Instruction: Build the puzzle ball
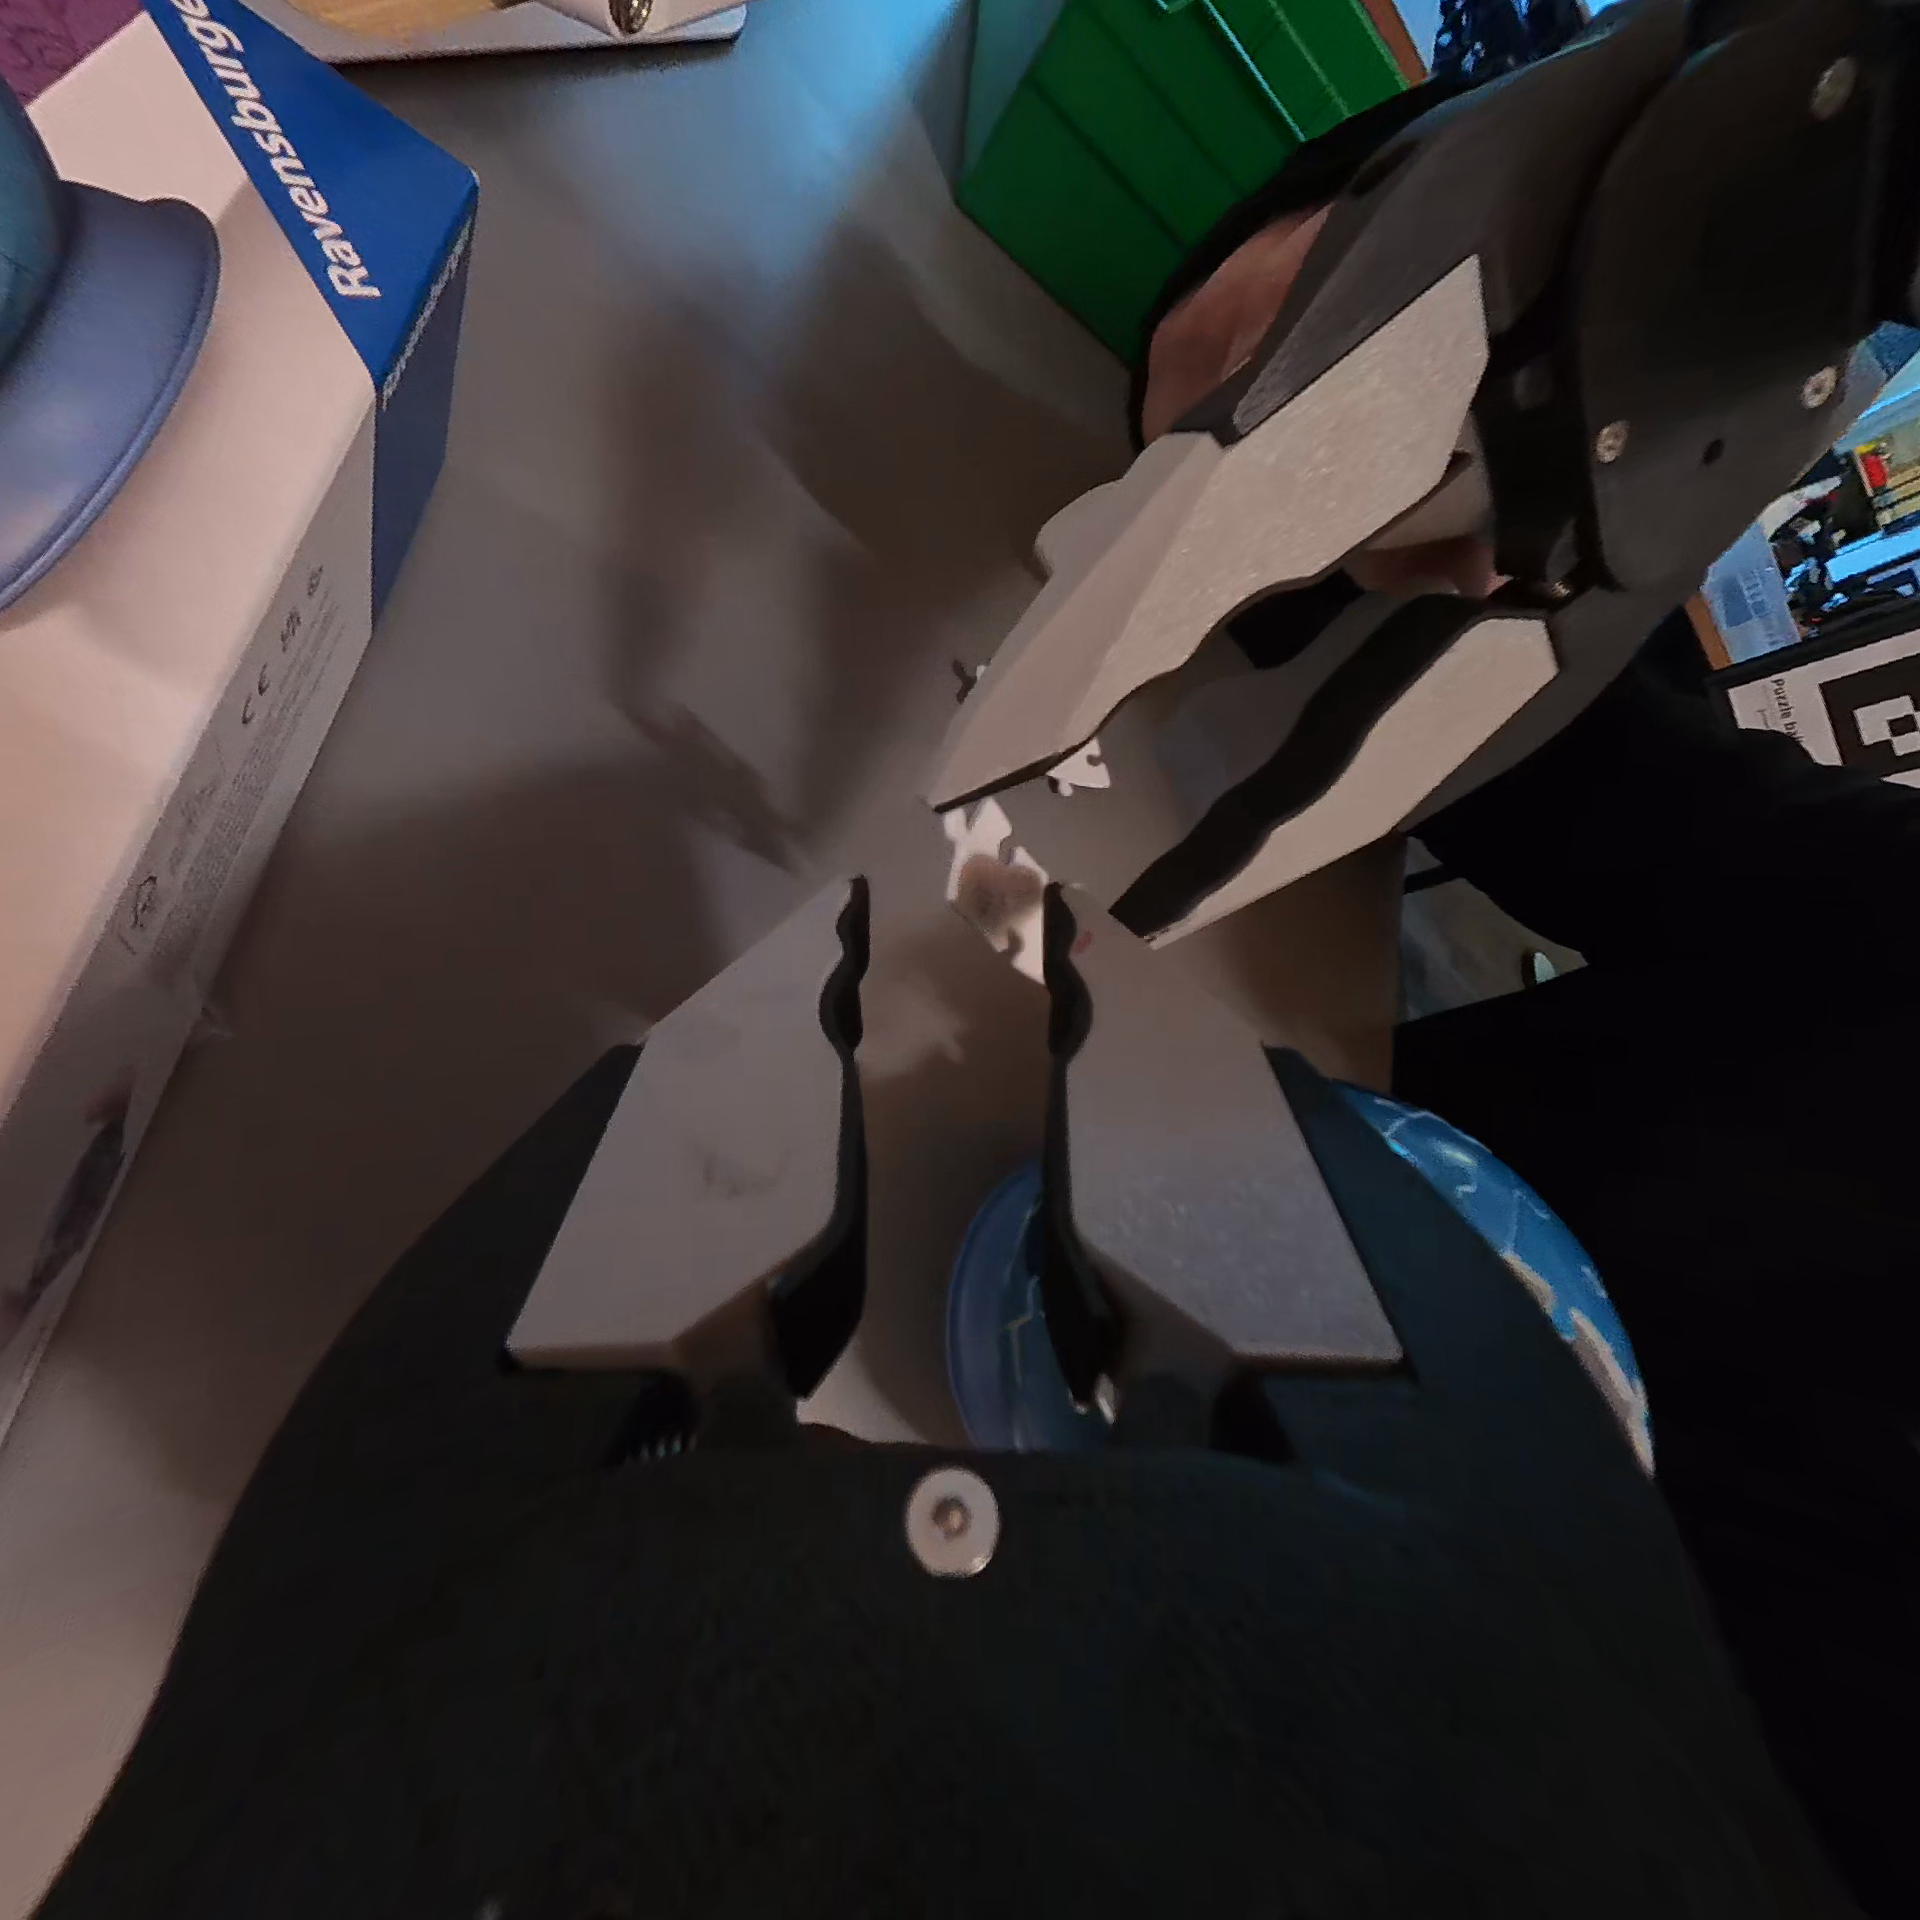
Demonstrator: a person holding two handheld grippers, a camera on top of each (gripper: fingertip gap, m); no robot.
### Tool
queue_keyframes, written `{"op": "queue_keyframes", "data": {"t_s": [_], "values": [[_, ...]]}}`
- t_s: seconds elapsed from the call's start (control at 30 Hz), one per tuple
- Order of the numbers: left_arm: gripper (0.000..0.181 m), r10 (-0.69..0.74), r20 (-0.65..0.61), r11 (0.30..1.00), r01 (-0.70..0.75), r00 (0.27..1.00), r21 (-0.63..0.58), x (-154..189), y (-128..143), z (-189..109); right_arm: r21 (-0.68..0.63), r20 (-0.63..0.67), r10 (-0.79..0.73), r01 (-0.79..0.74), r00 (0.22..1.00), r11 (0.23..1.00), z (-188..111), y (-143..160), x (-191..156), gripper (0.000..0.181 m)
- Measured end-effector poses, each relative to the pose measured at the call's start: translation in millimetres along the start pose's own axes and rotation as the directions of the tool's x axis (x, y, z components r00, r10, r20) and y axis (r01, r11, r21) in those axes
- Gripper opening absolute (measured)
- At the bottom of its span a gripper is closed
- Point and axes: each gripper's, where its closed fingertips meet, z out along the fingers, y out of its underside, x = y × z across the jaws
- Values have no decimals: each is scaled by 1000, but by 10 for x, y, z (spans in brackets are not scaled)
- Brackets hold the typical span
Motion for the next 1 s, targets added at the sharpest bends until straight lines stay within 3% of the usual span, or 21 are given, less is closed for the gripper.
{"op": "queue_keyframes", "data": {"t_s": [0.1, 0.17, 0.2, 0.43, 0.57, 0.7, 0.77, 0.87, 1.0], "values": [[25, 0, -26, 1000, 1, 1000, 18, 38, 4, -13, 2, -7, -10, 10, 1000, 1000, -9, -20, -9, 43], [2, 16, -46, 999, -14, 999, 50, 83, -20, -41, -8, -12, -14, 14, 1000, 1000, 6, -14, -8, 43], [0, 27, -36, 998, -25, 999, 65, 79, -29, -59, -4, -15, -17, 17, 1000, 1000, 12, -21, -6, 36], [0, 111, 5, 969, -109, 994, 221, 173, -101, -338, 61, 7, 88, -88, 996, 994, -51, -55, 81, 37], [0, 127, 26, 915, -127, 992, 384, 256, -234, -601, 223, 243, 273, -327, 931, 918, -99, -307, 1, 36], [0, 147, 38, 877, -148, 988, 457, 330, -268, -695, 231, 467, 343, -487, 815, 843, -65, -504, -105, 41], [0, 160, 38, 870, -159, 986, 466, 372, -253, -708, 244, 513, 342, -515, 788, 822, -60, -595, -119, 37], [0, 186, 29, 865, -178, 982, 469, 432, -224, -721, 227, 522, 328, -499, 787, 836, -17, -649, -153, 6], [0, 217, 37, 844, -207, 975, 494, 453, -211, -777, 199, 534, 344, -510, 772, 837, -22, -686, -151, 1]]}}
